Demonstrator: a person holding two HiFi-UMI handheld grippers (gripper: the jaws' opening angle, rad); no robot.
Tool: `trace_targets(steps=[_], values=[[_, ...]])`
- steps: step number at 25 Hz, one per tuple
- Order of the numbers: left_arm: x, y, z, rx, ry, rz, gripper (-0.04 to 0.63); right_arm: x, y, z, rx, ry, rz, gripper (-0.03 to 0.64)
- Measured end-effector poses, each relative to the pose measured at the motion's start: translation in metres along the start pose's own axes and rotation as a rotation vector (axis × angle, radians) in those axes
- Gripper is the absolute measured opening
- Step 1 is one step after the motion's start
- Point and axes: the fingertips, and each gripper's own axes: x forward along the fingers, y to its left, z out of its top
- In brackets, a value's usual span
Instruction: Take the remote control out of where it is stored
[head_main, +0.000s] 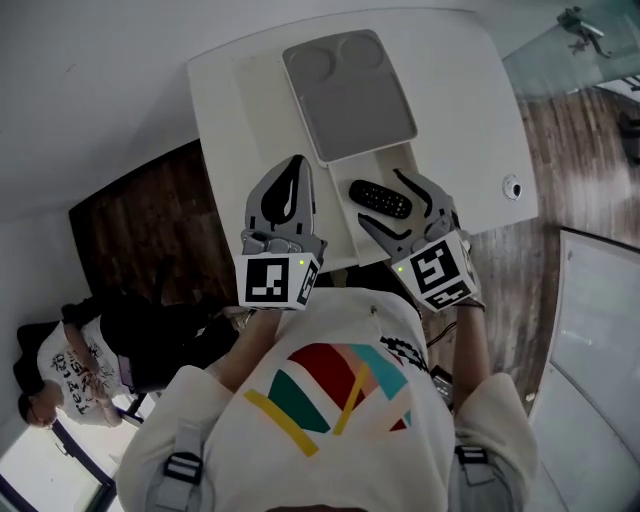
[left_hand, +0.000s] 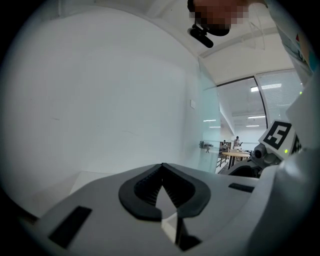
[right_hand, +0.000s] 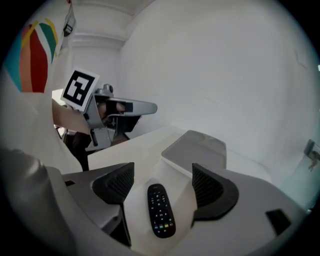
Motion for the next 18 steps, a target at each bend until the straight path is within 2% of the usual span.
trace_targets(steps=[5,12,18], values=[[-0.003,0.001,-0.009,-0.012,0.017,0.035,0.006,0.018,0.008,-0.037,-0.04,0.148,0.112,0.341],[-0.003,0.013,-0.017,-0.023,0.03,0.08,0.006,0.042,0.006,-0.076,-0.106,0.35,0.169,0.339],[-0.004,0.018,-0.023,-0.019,0.044,0.094,0.006,0.057,0.009,-0.092,-0.148,0.435,0.218,0.339]])
